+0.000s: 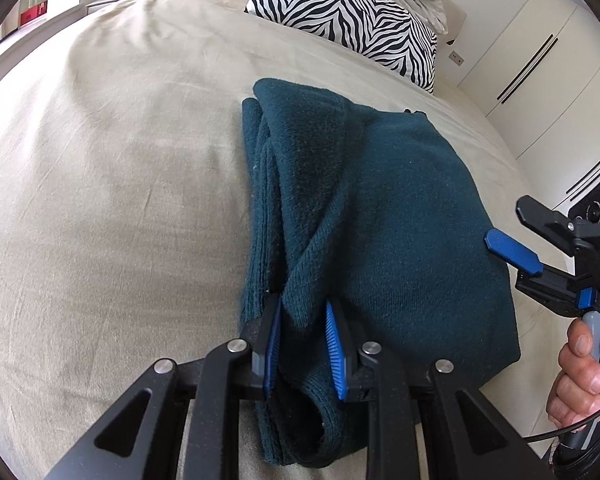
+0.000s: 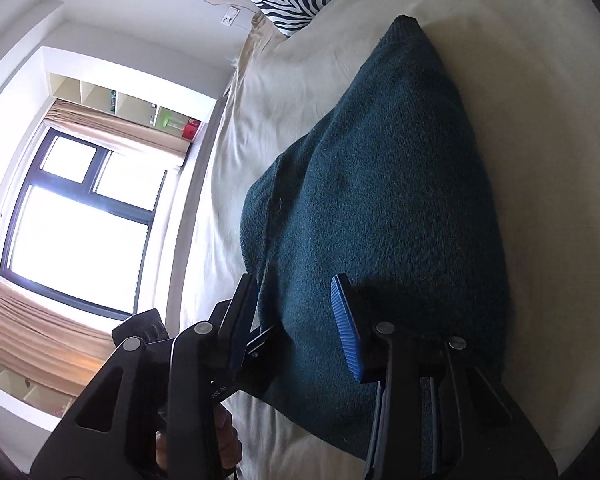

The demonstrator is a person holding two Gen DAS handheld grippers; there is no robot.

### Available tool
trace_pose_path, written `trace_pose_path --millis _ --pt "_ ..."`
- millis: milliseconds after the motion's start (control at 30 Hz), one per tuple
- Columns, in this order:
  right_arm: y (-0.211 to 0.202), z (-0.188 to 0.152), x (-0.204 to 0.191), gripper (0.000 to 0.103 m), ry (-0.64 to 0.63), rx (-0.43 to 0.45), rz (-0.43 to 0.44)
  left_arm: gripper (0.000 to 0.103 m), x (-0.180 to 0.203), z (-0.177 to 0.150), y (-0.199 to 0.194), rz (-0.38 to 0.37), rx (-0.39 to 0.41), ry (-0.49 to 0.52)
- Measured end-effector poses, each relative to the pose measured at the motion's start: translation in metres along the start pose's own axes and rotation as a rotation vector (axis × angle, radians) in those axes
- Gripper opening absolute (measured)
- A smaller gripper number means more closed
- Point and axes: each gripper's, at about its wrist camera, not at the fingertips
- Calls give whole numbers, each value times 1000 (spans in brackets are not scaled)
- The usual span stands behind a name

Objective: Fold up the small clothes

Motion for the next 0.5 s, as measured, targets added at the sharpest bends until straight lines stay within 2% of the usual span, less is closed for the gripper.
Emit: trace_pose_path --millis 67,100,133,167,233,333,367,400,433,467,500 --pt "-10 -11 9 51 32 2 31 25 0 0 0 0 1 2" --pt "-9 -19 21 55 43 -12 -16 25 0 0 0 1 3 3" --pt "-6 -26 33 56 49 -29 -47 25 -1 0 -1 0 3 3" --pt "-6 -33 45 53 41 -31 -40 25 0 0 -1 0 3 3" --pt "-15 -38 41 52 3 -9 -36 25 -2 1 -3 -15 11 -5" --pt "-34 -37 32 55 21 18 -65 28 -14 8 -16 -85 22 -72" --pt "-43 -35 29 55 10 34 -61 32 -20 12 -23 -101 39 -96" --pt "-53 -32 27 55 1 52 -55 45 -26 17 -32 -90 71 -105" --pt "-61 -29 28 55 2 67 -53 54 -32 21 -40 -51 110 -101" --pt "-66 -24 30 56 8 73 -55 68 -39 25 -46 -17 141 -102" --pt "-70 -20 35 56 18 74 -62 70 -48 27 -47 -10 141 -123"
Point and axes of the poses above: each gripper's, at about its wrist camera, not at the fingertips, and y roughly the way its jaws point, x to its right, z to its top, and after that the axes turned 12 degrees about x, right-handed
